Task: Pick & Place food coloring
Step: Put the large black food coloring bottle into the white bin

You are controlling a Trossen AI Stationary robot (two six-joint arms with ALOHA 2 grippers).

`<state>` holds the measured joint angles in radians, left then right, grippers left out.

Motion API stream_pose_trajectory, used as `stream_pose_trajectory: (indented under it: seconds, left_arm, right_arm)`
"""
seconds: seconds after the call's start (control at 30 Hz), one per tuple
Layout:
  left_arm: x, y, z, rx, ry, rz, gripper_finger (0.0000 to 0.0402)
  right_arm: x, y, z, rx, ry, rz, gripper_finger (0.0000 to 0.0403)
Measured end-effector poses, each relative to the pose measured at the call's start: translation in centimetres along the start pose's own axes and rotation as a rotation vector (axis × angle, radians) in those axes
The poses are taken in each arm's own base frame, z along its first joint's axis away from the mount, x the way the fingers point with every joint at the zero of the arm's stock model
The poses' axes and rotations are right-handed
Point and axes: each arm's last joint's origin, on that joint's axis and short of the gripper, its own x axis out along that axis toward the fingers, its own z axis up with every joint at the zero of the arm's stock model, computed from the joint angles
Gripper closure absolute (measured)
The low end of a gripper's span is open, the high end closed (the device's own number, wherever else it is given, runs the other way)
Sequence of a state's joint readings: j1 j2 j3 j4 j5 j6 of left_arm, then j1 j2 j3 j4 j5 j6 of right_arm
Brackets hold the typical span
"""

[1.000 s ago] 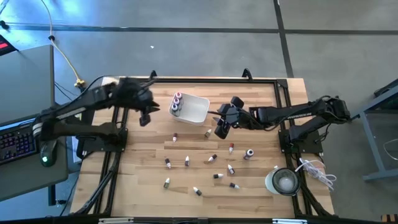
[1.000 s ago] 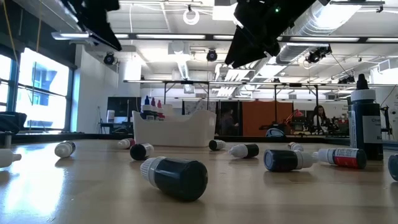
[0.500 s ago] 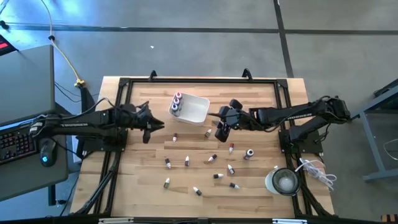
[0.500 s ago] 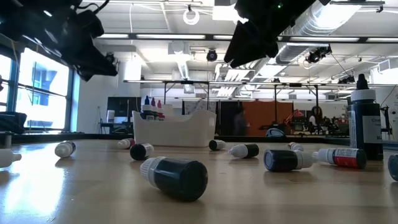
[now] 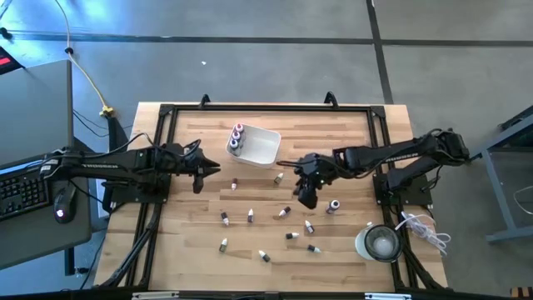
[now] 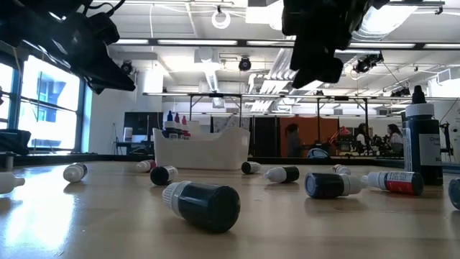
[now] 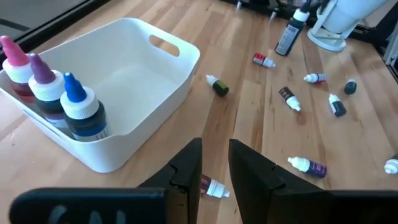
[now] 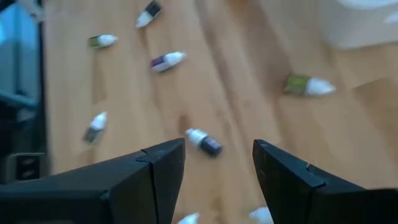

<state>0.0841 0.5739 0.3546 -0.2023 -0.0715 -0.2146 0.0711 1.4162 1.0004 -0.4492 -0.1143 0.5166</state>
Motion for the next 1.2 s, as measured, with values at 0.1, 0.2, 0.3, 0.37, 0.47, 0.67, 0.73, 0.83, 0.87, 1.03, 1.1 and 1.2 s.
stream_pose_trajectory:
  seconds: [0.1, 0.2, 0.3, 0.37, 0.47, 0.67, 0.73, 0.83, 0.87, 1.03, 1.1, 1.2]
  left_arm:
    - [0.0, 0.0, 0.2, -0.002, -0.021, -0.005, 0.0323]
    - [0.0, -0.1, 0.4, -0.003, -0.035, -0.015, 0.0323]
    - [0.0, -0.1, 0.3, -0.003, -0.034, -0.016, 0.0323]
    - [0.0, -0.1, 0.3, -0.003, -0.033, -0.016, 0.0323]
    - [0.0, -0.1, 0.3, -0.003, -0.033, -0.016, 0.0323]
    - [0.0, -0.1, 0.3, 0.002, -0.033, -0.016, 0.0323]
    - [0.0, -0.1, 0.3, 0.003, -0.029, -0.016, 0.0323]
    - [0.0, -0.1, 0.1, 0.006, -0.012, -0.012, 0.0323]
    - [0.0, 0.0, 0.1, 0.006, -0.009, -0.012, 0.0323]
    - [0.0, 0.0, 0.1, 0.006, -0.008, -0.012, 0.0323]
    - [0.0, 0.0, 0.1, 0.006, -0.007, -0.012, 0.0323]
    - [0.0, 0.0, 0.1, 0.006, -0.007, -0.012, 0.0323]
  right_arm:
    - [-0.1, 0.6, -0.3, 0.014, 0.040, 0.033, 0.0219]
    - [-0.7, 1.3, -0.6, 0.011, 0.097, 0.000, 0.0219]
    - [-1.0, 1.5, -1.7, 0.021, 0.175, -0.088, 0.0219]
    - [-1.2, 1.6, -2.7, 0.048, 0.248, -0.140, 0.0219]
    - [-1.5, 1.5, -4.2, 0.040, 0.364, -0.206, 0.0219]
    - [-2.0, 1.2, -5.1, 0.034, 0.450, -0.265, 0.0219]
    - [-1.9, 1.2, -5.1, 0.032, 0.444, -0.270, 0.0219]
    - [-2.0, 1.1, -5.1, 0.038, 0.437, -0.295, 0.0219]
    - [-2.0, 1.0, -5.2, 0.058, 0.441, -0.307, 0.0219]
    - [-2.5, 0.7, -5.8, 0.149, 0.508, -0.359, 0.0219]
    - [-2.6, 0.7, -6.0, 0.159, 0.523, -0.373, 0.0219]
    - [-2.6, 0.8, -6.0, 0.155, 0.515, -0.379, 0.0219]
